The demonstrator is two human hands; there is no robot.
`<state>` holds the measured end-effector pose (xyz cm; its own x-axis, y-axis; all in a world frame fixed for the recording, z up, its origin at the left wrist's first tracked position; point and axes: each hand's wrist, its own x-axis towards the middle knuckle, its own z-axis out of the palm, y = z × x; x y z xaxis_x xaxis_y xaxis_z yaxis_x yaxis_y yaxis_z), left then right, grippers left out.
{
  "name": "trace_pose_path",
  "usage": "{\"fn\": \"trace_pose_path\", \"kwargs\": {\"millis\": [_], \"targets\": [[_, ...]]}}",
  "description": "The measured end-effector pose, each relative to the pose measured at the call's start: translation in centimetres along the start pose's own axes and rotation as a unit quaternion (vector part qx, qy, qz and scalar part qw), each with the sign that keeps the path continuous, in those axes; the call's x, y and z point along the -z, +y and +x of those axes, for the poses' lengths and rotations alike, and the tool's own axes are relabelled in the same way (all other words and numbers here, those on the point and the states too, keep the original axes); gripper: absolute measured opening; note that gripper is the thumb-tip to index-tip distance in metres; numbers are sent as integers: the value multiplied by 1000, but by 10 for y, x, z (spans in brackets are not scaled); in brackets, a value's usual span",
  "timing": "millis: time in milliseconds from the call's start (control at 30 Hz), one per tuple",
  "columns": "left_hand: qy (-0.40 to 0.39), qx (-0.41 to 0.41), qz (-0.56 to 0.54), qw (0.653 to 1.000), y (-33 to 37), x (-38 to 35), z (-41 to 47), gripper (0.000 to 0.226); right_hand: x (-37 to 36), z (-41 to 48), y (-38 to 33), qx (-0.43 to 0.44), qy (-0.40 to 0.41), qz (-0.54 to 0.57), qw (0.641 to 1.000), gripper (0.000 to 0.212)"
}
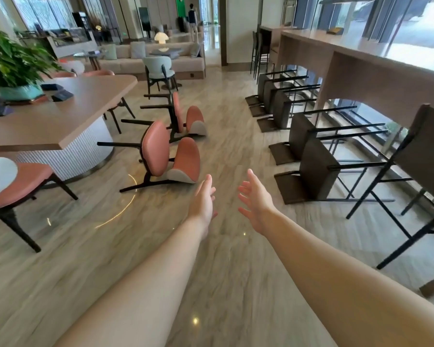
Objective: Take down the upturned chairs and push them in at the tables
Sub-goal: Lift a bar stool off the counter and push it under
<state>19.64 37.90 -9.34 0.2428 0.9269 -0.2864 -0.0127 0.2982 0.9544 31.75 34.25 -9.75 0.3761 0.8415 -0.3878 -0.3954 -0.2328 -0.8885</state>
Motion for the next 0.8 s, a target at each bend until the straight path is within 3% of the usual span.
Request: {"fn": "trace_pose_path", "kwargs": {"millis": [800], "targets": [[-44,19,-7,999,107,-57,429,55,-75,394,-149,6,32,-15,999,68]]}}
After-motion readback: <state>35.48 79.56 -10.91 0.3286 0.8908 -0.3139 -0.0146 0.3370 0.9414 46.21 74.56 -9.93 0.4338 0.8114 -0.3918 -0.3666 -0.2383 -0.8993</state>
